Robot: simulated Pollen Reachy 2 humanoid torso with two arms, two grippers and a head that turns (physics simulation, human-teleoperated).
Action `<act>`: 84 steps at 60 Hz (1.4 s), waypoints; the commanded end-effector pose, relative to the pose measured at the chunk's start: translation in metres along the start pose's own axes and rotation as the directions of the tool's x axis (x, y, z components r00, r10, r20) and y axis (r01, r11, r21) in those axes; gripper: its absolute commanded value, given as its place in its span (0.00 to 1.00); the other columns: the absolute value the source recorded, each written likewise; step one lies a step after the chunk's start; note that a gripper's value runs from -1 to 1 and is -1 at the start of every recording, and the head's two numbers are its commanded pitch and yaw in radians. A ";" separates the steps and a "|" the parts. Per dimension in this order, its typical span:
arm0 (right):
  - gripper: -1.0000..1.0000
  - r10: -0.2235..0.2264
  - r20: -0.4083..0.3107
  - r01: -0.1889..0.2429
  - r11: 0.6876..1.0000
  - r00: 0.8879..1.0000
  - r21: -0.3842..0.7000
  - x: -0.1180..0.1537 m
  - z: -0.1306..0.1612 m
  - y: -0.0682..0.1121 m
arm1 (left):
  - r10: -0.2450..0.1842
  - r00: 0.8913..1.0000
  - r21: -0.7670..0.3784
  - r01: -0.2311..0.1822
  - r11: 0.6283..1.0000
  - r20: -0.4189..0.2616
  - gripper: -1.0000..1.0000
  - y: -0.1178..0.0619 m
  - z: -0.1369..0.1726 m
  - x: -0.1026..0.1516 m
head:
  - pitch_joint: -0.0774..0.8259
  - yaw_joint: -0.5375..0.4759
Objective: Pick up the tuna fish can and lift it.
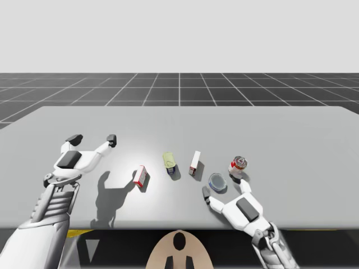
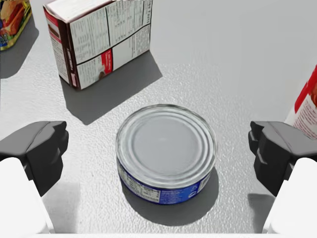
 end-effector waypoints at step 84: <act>0.98 0.009 0.093 -0.011 1.000 0.996 0.018 0.054 -0.011 0.006 | 0.010 1.000 0.022 -0.010 1.000 0.002 0.00 0.000 0.001 0.000 | 0.43 0.29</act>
